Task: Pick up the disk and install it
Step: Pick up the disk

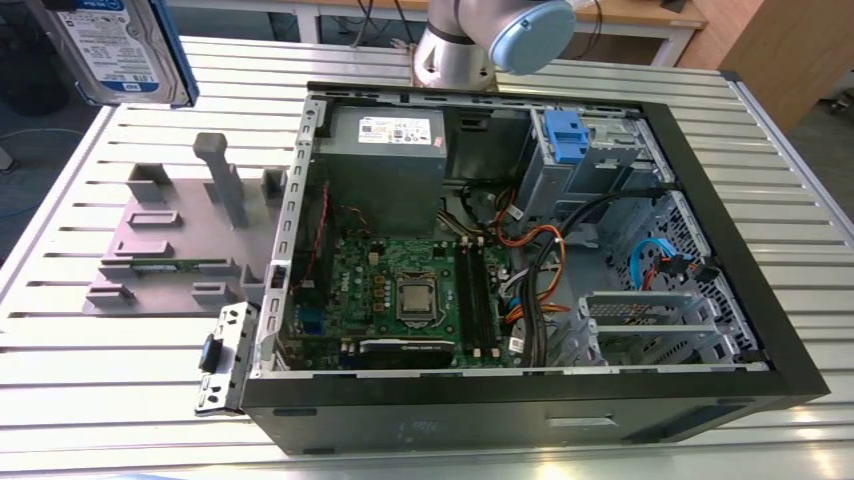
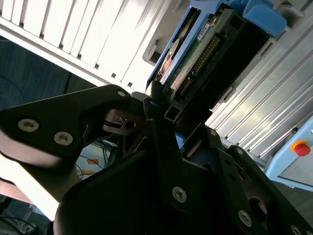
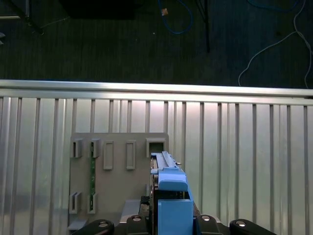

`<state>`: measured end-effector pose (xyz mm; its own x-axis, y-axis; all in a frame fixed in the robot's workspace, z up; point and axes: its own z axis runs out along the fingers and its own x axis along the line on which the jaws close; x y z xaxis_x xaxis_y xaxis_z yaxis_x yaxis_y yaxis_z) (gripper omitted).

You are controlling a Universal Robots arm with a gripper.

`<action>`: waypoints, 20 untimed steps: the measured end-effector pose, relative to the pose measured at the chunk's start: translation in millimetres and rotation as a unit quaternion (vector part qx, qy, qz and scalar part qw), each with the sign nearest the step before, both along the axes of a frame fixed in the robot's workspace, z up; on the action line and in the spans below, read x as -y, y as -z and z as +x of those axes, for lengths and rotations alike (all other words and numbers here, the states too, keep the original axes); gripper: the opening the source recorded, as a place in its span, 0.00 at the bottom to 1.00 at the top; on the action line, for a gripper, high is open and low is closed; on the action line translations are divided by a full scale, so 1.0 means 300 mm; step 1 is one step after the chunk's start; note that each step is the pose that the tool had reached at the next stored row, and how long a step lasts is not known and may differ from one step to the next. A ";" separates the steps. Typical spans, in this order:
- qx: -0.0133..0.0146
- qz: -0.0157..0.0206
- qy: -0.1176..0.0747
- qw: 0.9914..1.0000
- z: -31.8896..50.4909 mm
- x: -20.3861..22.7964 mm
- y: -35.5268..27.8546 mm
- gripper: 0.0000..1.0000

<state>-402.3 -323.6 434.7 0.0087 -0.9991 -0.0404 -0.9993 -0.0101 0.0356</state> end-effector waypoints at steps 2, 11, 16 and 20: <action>0.000 0.000 0.000 1.000 0.000 0.000 -0.002 0.37; 0.000 0.000 0.000 1.000 0.000 0.000 -0.010 0.37; 0.000 0.000 0.000 1.000 0.000 0.000 -0.016 0.37; 0.000 0.000 0.000 1.000 0.001 0.000 -0.020 0.37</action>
